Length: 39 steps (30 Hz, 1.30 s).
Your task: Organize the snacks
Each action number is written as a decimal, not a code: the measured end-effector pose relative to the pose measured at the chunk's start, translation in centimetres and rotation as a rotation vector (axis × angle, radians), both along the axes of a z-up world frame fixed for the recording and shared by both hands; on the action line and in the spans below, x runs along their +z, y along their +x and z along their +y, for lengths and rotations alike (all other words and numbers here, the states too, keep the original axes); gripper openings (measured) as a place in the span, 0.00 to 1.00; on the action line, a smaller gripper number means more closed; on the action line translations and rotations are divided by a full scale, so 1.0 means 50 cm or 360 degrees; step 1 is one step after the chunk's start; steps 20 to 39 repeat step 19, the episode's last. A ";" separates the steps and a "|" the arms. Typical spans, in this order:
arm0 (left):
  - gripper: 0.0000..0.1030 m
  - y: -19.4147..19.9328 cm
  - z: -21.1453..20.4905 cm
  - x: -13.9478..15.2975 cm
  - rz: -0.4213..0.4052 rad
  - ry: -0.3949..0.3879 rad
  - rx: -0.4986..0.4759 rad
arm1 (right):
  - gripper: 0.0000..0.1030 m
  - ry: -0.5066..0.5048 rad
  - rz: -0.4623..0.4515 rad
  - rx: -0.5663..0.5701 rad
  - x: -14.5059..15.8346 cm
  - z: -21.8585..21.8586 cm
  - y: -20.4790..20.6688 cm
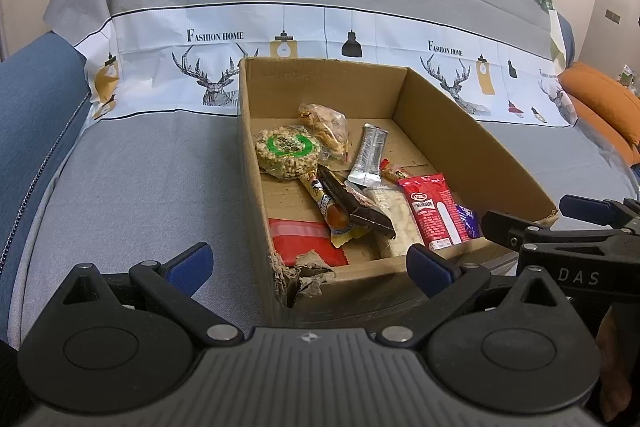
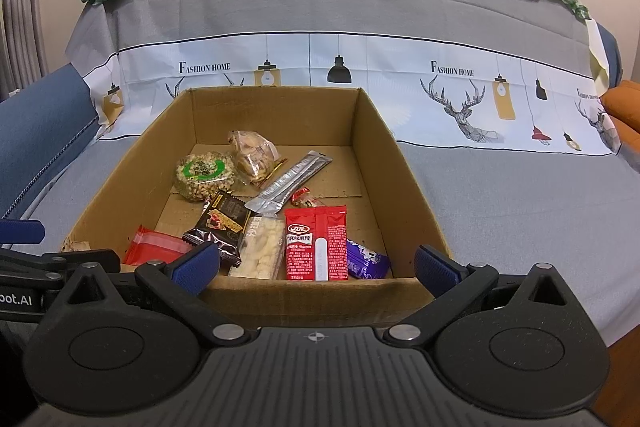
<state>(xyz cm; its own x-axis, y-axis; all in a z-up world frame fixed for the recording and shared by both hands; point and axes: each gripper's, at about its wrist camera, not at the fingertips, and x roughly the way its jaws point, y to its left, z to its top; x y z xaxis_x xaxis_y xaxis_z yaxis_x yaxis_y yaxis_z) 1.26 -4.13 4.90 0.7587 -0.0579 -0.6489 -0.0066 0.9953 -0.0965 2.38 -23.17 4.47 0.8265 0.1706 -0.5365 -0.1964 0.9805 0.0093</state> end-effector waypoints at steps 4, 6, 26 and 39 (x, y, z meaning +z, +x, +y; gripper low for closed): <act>1.00 0.000 -0.001 0.000 -0.0001 0.0000 -0.0001 | 0.99 -0.0005 -0.0001 0.0004 0.000 0.000 0.000; 1.00 0.000 -0.002 0.001 -0.0003 0.0002 -0.0006 | 0.99 -0.0005 -0.0001 0.0005 0.000 0.000 0.000; 1.00 -0.008 0.003 0.006 -0.0063 -0.0008 -0.0042 | 0.99 0.0045 -0.0040 -0.0025 0.011 -0.012 -0.005; 1.00 -0.008 0.003 0.006 -0.0063 -0.0008 -0.0042 | 0.99 0.0045 -0.0040 -0.0025 0.011 -0.012 -0.005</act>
